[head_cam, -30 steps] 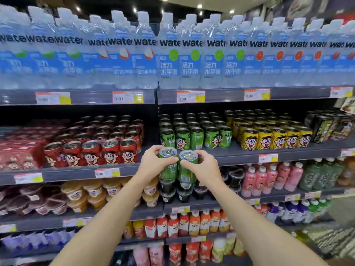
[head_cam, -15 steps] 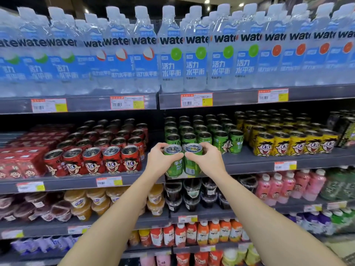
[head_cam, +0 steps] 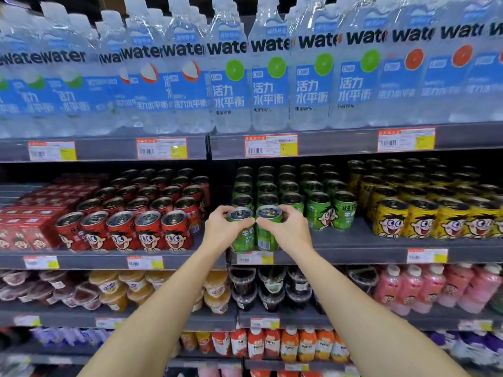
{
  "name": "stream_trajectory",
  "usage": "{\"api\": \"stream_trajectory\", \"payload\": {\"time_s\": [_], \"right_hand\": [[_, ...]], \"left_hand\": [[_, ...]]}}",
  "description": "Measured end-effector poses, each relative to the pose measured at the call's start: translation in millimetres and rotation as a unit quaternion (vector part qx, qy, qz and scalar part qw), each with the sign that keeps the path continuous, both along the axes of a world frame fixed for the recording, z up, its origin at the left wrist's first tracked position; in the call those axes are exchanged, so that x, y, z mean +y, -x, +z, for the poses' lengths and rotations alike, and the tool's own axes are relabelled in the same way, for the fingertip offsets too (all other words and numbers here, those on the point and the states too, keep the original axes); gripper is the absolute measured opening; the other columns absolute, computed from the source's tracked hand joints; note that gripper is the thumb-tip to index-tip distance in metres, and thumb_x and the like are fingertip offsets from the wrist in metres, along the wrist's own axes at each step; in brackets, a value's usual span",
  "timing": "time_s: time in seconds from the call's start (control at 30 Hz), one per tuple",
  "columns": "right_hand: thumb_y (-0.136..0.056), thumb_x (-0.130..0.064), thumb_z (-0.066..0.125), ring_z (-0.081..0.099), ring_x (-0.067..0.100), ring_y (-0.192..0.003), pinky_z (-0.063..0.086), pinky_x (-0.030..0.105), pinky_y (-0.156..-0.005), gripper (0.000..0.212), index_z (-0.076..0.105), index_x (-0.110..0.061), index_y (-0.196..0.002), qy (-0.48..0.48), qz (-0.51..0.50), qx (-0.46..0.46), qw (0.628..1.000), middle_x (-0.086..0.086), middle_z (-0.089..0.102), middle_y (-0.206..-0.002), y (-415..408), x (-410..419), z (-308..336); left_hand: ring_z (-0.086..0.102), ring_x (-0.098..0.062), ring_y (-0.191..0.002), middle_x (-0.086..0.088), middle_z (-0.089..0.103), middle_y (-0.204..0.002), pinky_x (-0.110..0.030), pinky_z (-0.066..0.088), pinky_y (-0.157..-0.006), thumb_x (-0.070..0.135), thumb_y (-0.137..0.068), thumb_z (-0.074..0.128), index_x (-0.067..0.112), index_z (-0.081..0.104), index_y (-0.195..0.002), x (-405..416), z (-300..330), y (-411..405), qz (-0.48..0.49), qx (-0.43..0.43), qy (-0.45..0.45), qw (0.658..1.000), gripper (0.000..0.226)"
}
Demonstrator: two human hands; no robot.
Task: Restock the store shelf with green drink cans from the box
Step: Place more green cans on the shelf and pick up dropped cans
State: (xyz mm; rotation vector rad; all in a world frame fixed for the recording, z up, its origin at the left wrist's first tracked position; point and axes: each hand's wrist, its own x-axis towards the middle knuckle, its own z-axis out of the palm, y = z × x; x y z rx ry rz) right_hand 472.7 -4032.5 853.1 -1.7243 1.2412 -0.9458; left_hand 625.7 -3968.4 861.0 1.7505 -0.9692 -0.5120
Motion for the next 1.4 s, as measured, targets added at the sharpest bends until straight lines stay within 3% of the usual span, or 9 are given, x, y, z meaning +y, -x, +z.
{"api": "stream_trajectory", "payload": {"time_s": [0.1,0.27,0.43,0.67,0.93,1.1,1.23,1.4], "right_hand": [[-0.064,-0.061,0.076,0.053,0.019,-0.122,0.05,0.043,-0.097,0.079,0.056,-0.024,-0.131,-0.006,0.001,-0.001,1.0,-0.004,0.06,-0.127,-1.2,-4.0,-5.6],[-0.069,-0.059,0.075,0.045,0.021,-0.131,0.045,0.043,-0.103,0.081,0.05,-0.024,-0.138,-0.01,-0.002,-0.005,1.0,-0.001,0.055,-0.135,-7.1,-9.5,-10.0],[-0.077,-0.057,0.073,0.038,0.022,-0.138,0.041,0.042,-0.106,0.081,0.044,-0.022,-0.144,-0.006,-0.001,0.009,1.0,0.002,0.05,-0.142,-10.3,-15.0,-15.0],[-0.069,-0.064,0.072,0.042,0.021,-0.134,0.043,0.045,-0.106,0.088,0.045,-0.023,-0.143,-0.011,-0.002,-0.003,1.0,-0.001,0.055,-0.138,-16.5,-19.9,-20.4],[-0.073,-0.062,0.072,0.043,0.021,-0.133,0.044,0.046,-0.105,0.085,0.045,-0.022,-0.143,0.015,-0.009,0.007,1.0,-0.001,0.056,-0.136,-16.6,-21.8,-24.3],[-0.061,-0.074,0.065,0.049,0.02,-0.128,0.048,0.046,-0.1,0.094,0.049,-0.025,-0.139,0.009,-0.012,0.009,1.0,-0.004,0.06,-0.129,-17.5,-20.8,-24.9],[-0.06,-0.075,0.065,0.053,0.02,-0.122,0.051,0.047,-0.096,0.089,0.053,-0.027,-0.134,0.016,-0.011,0.006,1.0,-0.006,0.063,-0.123,-14.1,-22.4,-25.0],[-0.06,-0.072,0.066,0.053,0.021,-0.123,0.049,0.047,-0.098,0.09,0.052,-0.025,-0.135,0.018,-0.012,-0.001,1.0,-0.006,0.063,-0.124,-12.3,-22.5,-24.2]], "left_hand": [[0.066,-0.016,-0.087,0.021,0.05,-0.094,-0.024,0.049,-0.063,0.041,-0.067,0.086,0.026,0.054,-0.11,-3.6,0.4,-0.4,0.005,0.002,-0.007,1.0,0.055],[0.063,-0.018,-0.101,0.003,0.058,-0.119,-0.037,0.056,-0.083,0.049,-0.065,0.085,0.018,0.053,-0.126,-11.8,-8.9,-9.1,0.001,0.022,-0.011,1.0,0.075],[0.057,-0.018,-0.111,0.004,0.057,-0.124,-0.039,0.05,-0.094,0.054,-0.073,0.076,0.019,0.048,-0.132,-12.4,-19.5,-9.3,0.0,0.022,-0.009,1.0,0.074],[0.063,-0.014,-0.101,0.005,0.062,-0.114,-0.038,0.054,-0.09,0.035,-0.076,0.08,0.02,0.039,-0.139,-12.3,-22.0,-18.1,-0.066,0.022,-0.043,0.997,0.077],[0.059,-0.013,-0.103,0.004,0.059,-0.117,-0.033,0.052,-0.09,0.029,-0.079,0.08,0.015,0.039,-0.139,-14.6,-18.7,-22.8,-0.057,-0.011,-0.022,0.998,0.074],[0.056,-0.01,-0.102,0.005,0.058,-0.119,-0.028,0.05,-0.088,0.028,-0.075,0.083,0.013,0.041,-0.138,-15.8,-17.9,-20.8,-0.051,-0.011,-0.002,0.999,0.077],[0.056,-0.009,-0.101,0.004,0.057,-0.117,-0.023,0.047,-0.082,0.027,-0.073,0.084,0.014,0.044,-0.133,-18.8,-17.5,-14.3,-0.056,-0.025,0.009,0.998,0.073],[0.053,-0.009,-0.103,0.008,0.053,-0.113,-0.026,0.047,-0.087,0.028,-0.073,0.085,0.014,0.042,-0.134,-21.7,-18.4,-11.0,-0.052,-0.038,0.015,0.998,0.075]]}}
